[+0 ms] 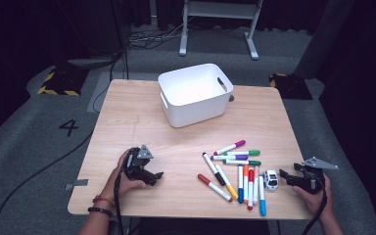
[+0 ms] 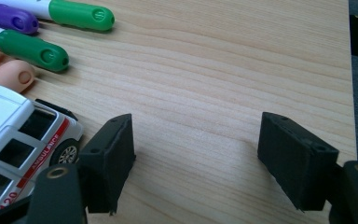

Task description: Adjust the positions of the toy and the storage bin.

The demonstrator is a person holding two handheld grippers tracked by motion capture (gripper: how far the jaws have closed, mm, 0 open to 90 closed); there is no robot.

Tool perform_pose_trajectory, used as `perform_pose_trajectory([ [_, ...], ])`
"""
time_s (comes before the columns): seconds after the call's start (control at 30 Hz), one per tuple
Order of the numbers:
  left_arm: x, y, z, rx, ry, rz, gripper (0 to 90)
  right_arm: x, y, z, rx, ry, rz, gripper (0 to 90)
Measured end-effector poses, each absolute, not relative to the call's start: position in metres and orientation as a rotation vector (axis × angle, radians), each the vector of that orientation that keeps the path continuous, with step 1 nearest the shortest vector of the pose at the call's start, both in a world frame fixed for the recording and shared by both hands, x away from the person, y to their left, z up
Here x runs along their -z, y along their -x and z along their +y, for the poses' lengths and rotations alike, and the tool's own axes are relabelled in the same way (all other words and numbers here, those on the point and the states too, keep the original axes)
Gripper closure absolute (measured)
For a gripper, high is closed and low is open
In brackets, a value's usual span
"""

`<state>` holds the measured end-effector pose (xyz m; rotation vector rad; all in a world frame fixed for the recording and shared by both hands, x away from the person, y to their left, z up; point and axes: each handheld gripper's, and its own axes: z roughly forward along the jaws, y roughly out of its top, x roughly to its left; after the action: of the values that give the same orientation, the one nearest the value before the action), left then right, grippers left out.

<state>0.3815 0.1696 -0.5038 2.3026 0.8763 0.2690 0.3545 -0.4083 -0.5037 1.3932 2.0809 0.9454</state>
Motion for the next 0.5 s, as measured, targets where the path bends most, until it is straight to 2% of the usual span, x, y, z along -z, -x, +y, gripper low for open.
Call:
perform_pose_trajectory([
  [0.07, 0.503, -0.383, 0.170, -0.286, -2.298, 0.880, 2.2, 0.504, -0.354, -0.408, -0.945, -1.386, 2.085, 27.3],
  [0.1, 0.502, -0.382, 0.170, -0.287, -2.281, 0.878, 6.2, 0.504, -0.354, -0.408, -0.944, -1.385, 2.087, 27.3],
  [0.17, 0.499, -0.385, 0.173, -0.285, -2.262, 0.865, 20.1, 0.504, -0.354, -0.408, -0.943, -1.384, 2.086, 27.4],
  [0.27, 0.497, -0.386, 0.171, -0.330, -2.257, 0.872, 16.1, 0.504, -0.354, -0.408, -0.942, -1.386, 2.085, 27.4],
  [0.33, 0.494, -0.388, 0.170, -0.299, -2.261, 0.857, 19.1, 0.504, -0.354, -0.408, -0.944, -1.389, 2.085, 27.3],
  [0.5, 0.471, -0.402, 0.175, -0.328, -2.199, 0.861, 19.7, 0.504, -0.353, -0.408, -0.939, -1.391, 2.081, 27.3],
])
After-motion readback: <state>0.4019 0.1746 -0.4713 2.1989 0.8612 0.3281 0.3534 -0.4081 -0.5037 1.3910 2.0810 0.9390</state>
